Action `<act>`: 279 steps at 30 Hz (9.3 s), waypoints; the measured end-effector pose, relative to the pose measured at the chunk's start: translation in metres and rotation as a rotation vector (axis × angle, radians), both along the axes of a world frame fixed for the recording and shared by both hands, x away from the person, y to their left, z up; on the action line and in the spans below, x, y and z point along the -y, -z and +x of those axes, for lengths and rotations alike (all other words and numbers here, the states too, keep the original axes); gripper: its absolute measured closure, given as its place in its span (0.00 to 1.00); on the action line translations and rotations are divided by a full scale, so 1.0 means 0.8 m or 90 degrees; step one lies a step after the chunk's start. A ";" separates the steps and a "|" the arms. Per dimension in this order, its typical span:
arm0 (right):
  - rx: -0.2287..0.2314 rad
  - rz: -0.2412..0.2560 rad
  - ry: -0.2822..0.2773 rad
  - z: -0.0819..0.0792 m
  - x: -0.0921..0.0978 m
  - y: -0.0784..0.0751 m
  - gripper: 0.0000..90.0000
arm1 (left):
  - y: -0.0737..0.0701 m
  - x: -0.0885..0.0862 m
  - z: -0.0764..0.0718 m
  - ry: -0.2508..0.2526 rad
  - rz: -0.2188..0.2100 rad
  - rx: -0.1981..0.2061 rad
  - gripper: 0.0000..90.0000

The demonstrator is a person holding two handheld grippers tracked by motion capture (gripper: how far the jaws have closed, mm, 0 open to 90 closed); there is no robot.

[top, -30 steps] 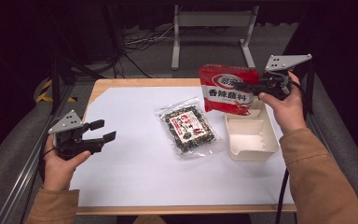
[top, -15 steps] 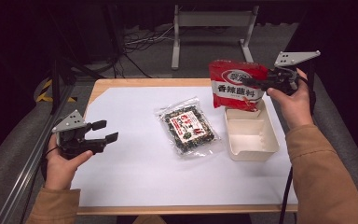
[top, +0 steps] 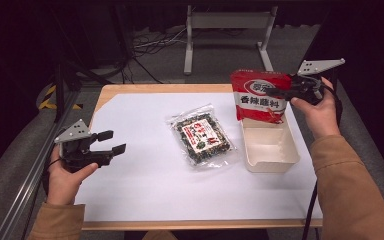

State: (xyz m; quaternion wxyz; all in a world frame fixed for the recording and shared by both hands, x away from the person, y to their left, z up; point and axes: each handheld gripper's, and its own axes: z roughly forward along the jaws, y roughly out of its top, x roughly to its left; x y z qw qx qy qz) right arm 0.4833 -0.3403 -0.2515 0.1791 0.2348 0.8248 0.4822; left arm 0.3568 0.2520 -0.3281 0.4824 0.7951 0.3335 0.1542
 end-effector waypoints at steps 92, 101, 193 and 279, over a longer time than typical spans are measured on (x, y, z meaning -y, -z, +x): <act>-0.004 0.020 0.209 -0.093 0.056 0.073 0.43 | 0.021 0.062 0.038 0.046 0.035 -0.052 0.26; -0.016 0.030 0.180 -0.132 0.045 0.075 0.43 | 0.025 0.068 0.037 0.046 0.042 -0.060 0.25; 0.066 0.089 0.043 -0.221 -0.043 0.102 0.45 | 0.132 0.239 0.155 -0.107 -0.010 -0.351 0.39; 0.006 0.126 0.064 -0.172 -0.085 0.120 0.46 | -0.020 0.177 -0.032 0.097 -0.092 0.120 0.99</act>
